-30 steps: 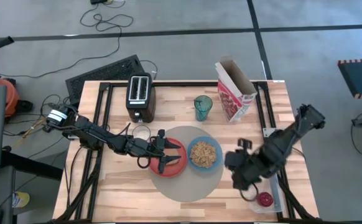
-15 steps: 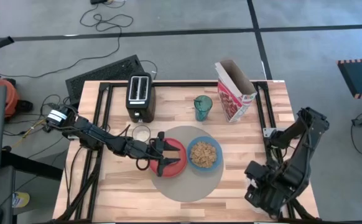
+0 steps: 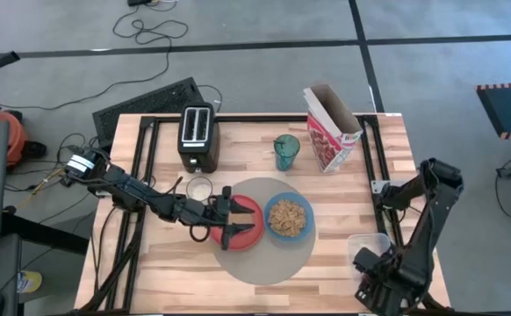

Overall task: Arrange a breakfast setting
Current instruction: Put the apple on the top center of the placemat

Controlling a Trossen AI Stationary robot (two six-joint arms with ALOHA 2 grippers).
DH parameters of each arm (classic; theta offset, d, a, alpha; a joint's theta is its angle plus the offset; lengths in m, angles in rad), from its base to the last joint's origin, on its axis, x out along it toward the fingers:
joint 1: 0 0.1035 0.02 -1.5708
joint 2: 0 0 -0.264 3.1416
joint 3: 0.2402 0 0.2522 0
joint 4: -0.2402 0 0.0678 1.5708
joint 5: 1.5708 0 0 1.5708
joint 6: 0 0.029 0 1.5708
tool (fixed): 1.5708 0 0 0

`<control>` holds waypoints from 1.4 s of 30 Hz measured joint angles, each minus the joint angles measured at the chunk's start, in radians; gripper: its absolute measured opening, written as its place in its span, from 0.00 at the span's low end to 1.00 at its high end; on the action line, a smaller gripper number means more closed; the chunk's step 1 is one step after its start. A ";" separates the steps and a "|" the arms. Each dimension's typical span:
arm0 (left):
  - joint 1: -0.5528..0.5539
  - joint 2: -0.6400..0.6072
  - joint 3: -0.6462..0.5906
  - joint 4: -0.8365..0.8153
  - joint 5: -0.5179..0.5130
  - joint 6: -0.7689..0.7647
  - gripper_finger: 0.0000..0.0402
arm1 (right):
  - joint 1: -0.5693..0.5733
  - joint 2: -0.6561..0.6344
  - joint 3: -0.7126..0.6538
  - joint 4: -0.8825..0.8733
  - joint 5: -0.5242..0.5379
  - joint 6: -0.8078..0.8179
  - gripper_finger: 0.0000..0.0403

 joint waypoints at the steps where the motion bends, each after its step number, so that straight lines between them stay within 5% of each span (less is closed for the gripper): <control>1: -0.002 0.000 0.000 0.002 -0.008 0.000 0.48 | 0.009 -0.009 -0.022 0.021 -0.004 0.023 0.80; 20: -0.003 0.000 0.000 0.025 -0.016 -0.005 0.48 | 0.039 -0.024 -0.256 0.298 -0.084 0.115 0.80; 42: -0.003 0.000 0.000 0.025 -0.020 0.002 0.48 | 0.028 -0.012 -0.334 0.347 -0.131 0.111 0.80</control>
